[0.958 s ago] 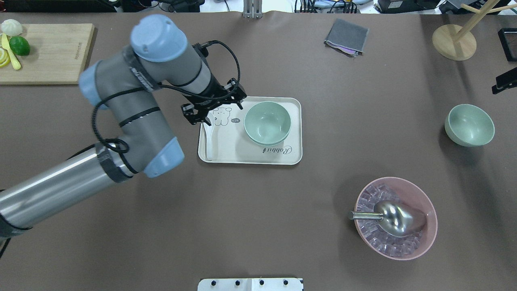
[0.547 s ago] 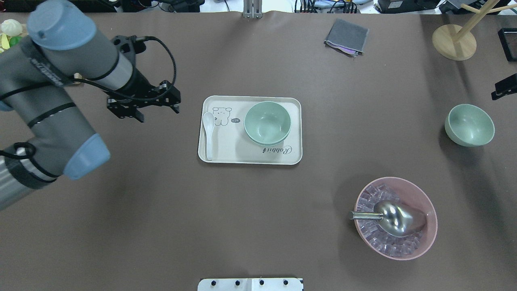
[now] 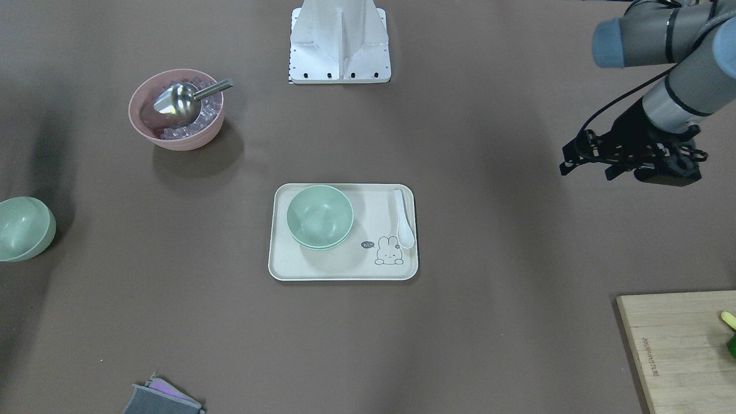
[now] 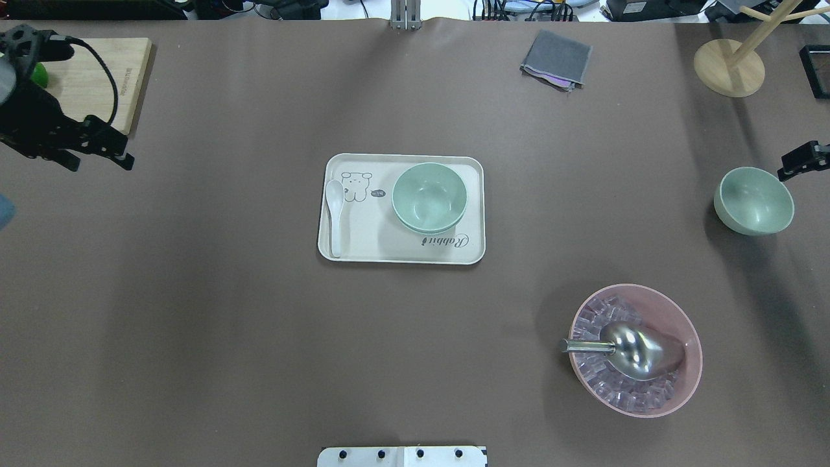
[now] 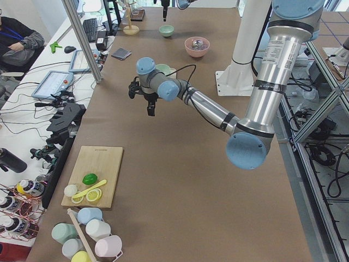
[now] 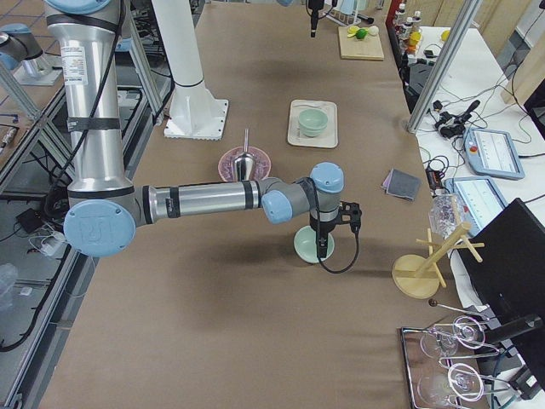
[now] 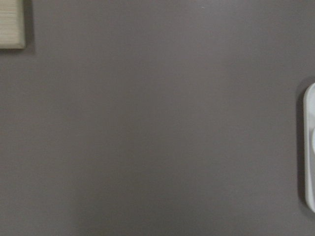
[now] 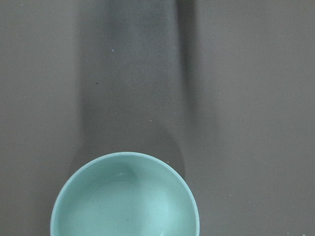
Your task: Stack green bowls together
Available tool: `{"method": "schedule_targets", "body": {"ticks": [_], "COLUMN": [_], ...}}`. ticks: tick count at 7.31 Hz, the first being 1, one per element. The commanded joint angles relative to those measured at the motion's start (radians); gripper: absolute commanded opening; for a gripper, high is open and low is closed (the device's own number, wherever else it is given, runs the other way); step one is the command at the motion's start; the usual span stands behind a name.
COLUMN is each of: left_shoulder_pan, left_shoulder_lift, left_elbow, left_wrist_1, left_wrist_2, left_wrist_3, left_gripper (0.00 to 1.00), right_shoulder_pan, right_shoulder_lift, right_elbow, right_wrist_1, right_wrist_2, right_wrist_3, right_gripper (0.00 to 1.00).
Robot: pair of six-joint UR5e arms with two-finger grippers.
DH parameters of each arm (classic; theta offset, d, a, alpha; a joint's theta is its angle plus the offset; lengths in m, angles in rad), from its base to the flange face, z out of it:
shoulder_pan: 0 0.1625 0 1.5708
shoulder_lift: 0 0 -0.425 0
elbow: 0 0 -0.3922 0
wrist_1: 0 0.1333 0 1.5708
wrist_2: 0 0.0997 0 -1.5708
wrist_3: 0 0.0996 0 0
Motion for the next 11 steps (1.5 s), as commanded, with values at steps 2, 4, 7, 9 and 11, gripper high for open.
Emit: {"method": "schedule_targets", "body": {"ticks": [2,4,7,9,11], "left_shoulder_pan": [-0.036,-0.036,-0.036,-0.036,-0.049], "left_shoulder_lift": [0.038,0.039,0.039,0.039,0.036], "left_elbow": [0.005,0.006,0.009,0.009,0.012], "left_wrist_1": [0.003,0.003,0.003,0.003,0.006], "left_wrist_2": [-0.017,-0.017,-0.017,-0.017,-0.017], "left_wrist_3": [0.072,0.072,0.072,0.07,0.073], "left_gripper": [0.98,0.98,0.98,0.98,0.98], "right_shoulder_pan": [-0.016,-0.037,-0.064,-0.065,-0.067], "right_shoulder_lift": [-0.006,-0.009,0.0,-0.001,-0.001], "right_elbow": [-0.131,-0.131,-0.131,-0.131,-0.128], "right_wrist_1": [0.163,0.165,0.165,0.165,0.165], "right_wrist_2": [-0.009,-0.009,-0.014,-0.014,-0.011], "right_wrist_3": [0.015,0.024,0.024,0.021,0.013], "right_gripper": [0.85,0.72,0.71,0.0,0.0]}}
